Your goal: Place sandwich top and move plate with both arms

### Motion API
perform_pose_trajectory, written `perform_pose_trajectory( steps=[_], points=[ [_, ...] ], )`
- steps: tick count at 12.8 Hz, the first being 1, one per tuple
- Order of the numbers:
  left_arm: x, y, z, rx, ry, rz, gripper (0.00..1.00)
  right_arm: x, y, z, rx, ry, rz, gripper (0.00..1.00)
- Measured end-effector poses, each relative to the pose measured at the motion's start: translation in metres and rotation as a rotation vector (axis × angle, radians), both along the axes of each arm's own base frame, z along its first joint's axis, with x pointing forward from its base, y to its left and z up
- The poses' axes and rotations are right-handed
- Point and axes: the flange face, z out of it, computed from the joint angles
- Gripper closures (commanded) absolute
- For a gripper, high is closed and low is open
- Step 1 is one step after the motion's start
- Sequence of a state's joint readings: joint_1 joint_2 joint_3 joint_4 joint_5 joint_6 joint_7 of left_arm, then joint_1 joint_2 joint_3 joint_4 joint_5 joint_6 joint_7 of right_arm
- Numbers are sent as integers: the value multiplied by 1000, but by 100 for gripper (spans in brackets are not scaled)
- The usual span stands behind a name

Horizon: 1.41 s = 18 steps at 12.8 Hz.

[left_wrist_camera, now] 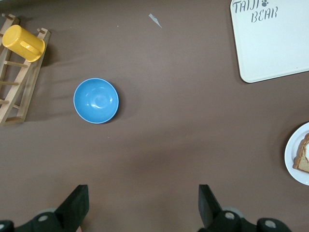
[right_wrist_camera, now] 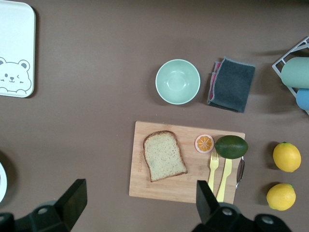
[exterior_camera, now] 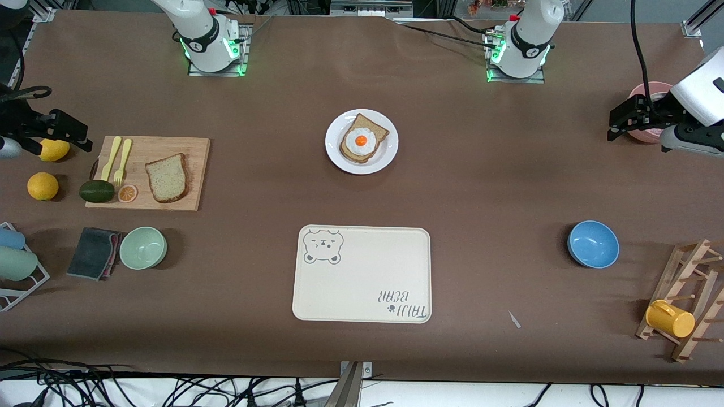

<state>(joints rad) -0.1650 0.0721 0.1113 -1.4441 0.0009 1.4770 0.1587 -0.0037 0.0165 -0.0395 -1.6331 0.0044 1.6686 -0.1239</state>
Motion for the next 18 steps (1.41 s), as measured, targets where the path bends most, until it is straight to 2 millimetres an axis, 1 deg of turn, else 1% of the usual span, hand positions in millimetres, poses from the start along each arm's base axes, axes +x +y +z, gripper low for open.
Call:
perform_pose_trajectory(
  steps=[13,18],
  points=[
    [0,0,0,0,0,0,0,-1,0,-1,0,11,0,0],
    [0,0,0,0,0,0,0,-2,9,-3,1,26,17,0]
  ],
)
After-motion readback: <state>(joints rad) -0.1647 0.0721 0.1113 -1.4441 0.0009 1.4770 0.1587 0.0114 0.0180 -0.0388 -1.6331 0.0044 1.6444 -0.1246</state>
